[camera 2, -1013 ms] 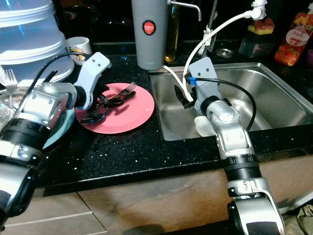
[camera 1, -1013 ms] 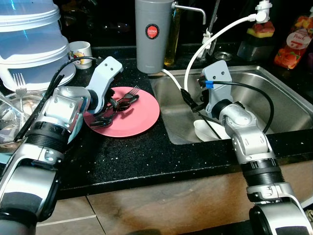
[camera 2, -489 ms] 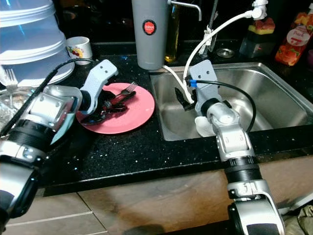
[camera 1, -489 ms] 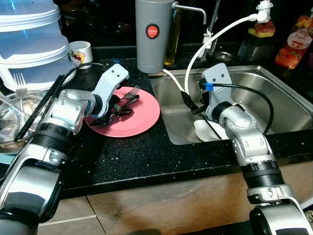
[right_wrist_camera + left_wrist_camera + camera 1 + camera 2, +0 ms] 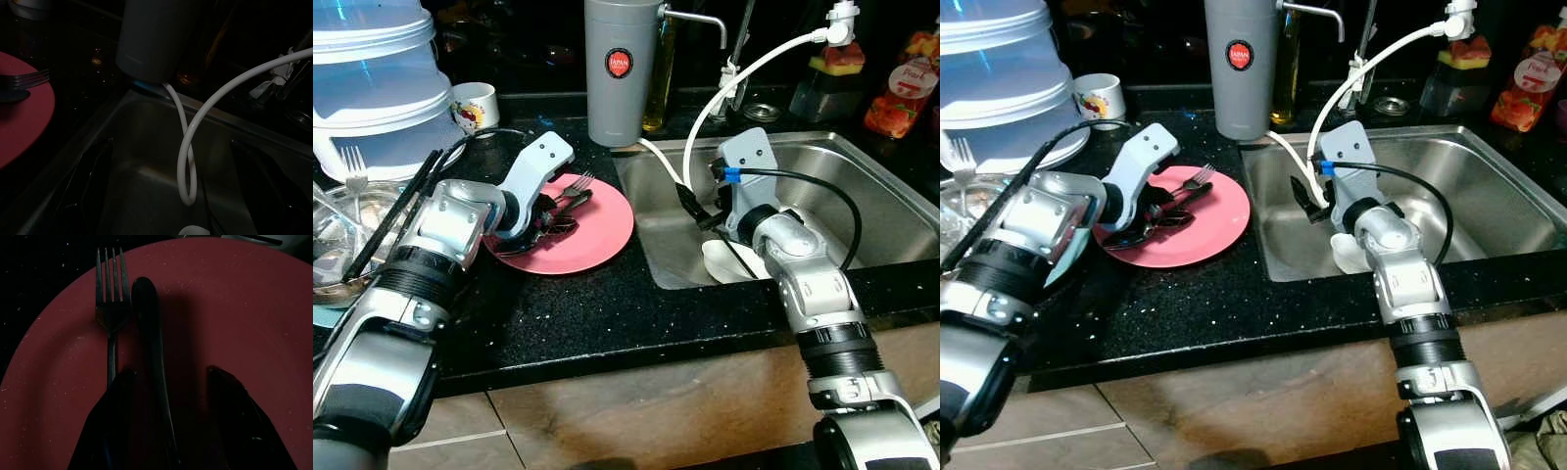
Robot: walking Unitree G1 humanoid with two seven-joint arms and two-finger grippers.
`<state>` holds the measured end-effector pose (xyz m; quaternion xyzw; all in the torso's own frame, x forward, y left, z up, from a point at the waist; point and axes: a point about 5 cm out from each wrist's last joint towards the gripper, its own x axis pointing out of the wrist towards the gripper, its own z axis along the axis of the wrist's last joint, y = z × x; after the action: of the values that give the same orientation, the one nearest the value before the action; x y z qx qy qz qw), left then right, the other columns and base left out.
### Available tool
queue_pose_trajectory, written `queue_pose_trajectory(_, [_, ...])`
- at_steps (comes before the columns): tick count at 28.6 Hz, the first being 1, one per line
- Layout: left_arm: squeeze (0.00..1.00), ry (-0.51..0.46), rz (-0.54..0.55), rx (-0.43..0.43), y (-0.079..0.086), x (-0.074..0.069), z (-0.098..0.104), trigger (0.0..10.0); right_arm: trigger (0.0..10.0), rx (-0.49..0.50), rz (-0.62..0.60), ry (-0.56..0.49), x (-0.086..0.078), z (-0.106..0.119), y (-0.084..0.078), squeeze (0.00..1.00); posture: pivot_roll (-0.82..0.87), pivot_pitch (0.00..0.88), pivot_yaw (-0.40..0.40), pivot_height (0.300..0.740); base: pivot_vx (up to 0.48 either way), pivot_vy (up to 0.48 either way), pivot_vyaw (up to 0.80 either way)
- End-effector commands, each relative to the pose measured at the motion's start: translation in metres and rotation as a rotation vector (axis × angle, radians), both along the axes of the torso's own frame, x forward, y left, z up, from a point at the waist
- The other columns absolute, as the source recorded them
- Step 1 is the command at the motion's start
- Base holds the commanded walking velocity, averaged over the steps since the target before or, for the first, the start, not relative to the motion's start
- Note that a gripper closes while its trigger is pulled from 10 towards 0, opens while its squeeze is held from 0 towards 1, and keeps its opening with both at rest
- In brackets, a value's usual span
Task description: Kitchen organization
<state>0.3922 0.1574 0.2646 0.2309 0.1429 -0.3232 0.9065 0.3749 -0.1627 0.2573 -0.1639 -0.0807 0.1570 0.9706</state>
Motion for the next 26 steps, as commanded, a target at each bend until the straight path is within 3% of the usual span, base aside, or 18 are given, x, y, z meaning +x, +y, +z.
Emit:
queue_pose_trajectory(1, [0.00, 0.034, 0.029, 0.030, 0.007, 0.001, -0.006, 10.0, 10.0, 0.006, -0.009, 0.006, -0.001, -0.001, -0.002, 0.00, 0.05, 0.085, 0.004, 0.740, 0.000, 0.000, 0.00])
queue_pose_trajectory(12, [0.00, 0.071, 0.049, 0.052, 0.014, 0.002, -0.012, 10.0, 10.0, 0.009, -0.013, 0.004, 0.000, 0.000, -0.002, 0.00, 0.05, 0.089, 0.002, 0.740, 0.000, 0.000, 0.00])
queue_pose_trajectory(13, [0.00, 0.088, 0.050, 0.061, 0.015, 0.001, -0.016, 7.9, 10.0, 0.008, -0.012, 0.005, 0.000, 0.000, -0.002, 0.00, 0.05, 0.092, 0.003, 0.740, 0.000, 0.000, 0.00])
queue_pose_trajectory(15, [0.00, 0.096, 0.053, 0.067, 0.016, 0.001, -0.017, 7.9, 10.0, 0.008, -0.011, 0.005, 0.000, 0.000, -0.002, 0.00, 0.05, 0.092, 0.003, 0.740, 0.000, 0.000, 0.00])
queue_pose_trajectory(16, [0.00, 0.108, 0.055, 0.070, 0.017, 0.000, -0.020, 4.4, 10.0, 0.008, -0.011, 0.006, 0.000, 0.000, -0.002, 0.00, 0.05, 0.092, 0.003, 0.740, 0.000, 0.000, 0.00])
queue_pose_trajectory(18, [0.00, 0.113, 0.055, 0.071, 0.018, 0.000, -0.021, 4.2, 10.0, 0.008, -0.011, 0.007, 0.000, 0.000, -0.002, 0.00, 0.04, 0.093, 0.001, 0.740, 0.000, 0.000, 0.00])
queue_pose_trajectory(19, [0.00, 0.115, 0.055, 0.072, 0.018, 0.000, -0.022, 3.6, 10.0, 0.008, -0.011, 0.008, 0.000, 0.000, -0.002, 0.00, 0.05, 0.093, 0.001, 0.740, 0.000, 0.000, 0.00])
queue_pose_trajectory(20, [0.00, 0.115, 0.056, 0.074, 0.019, 0.000, -0.022, 1.8, 10.0, 0.008, -0.011, 0.008, 0.001, 0.000, -0.002, 0.00, 0.05, 0.092, 0.000, 0.740, 0.000, 0.000, 0.00])
queue_pose_trajectory(21, [0.00, 0.115, 0.057, 0.076, 0.019, 0.000, -0.022, 1.8, 10.0, 0.008, -0.012, 0.009, 0.001, -0.001, -0.002, 0.00, 0.05, 0.092, 0.000, 0.740, 0.000, 0.000, 0.00])
queue_pose_trajectory(22, [0.00, 0.115, 0.057, 0.076, 0.019, 0.000, -0.022, 0.0, 10.0, 0.008, -0.012, 0.009, 0.001, -0.001, -0.002, 0.00, 0.04, 0.094, 0.000, 0.740, 0.000, 0.000, 0.00])
queue_pose_trajectory(26, [0.00, 0.105, 0.055, 0.070, 0.019, 0.001, -0.019, 0.0, 10.0, 0.009, -0.013, 0.006, 0.001, 0.001, -0.002, 0.00, 0.04, 0.095, 0.002, 0.740, 0.000, 0.000, 0.00])
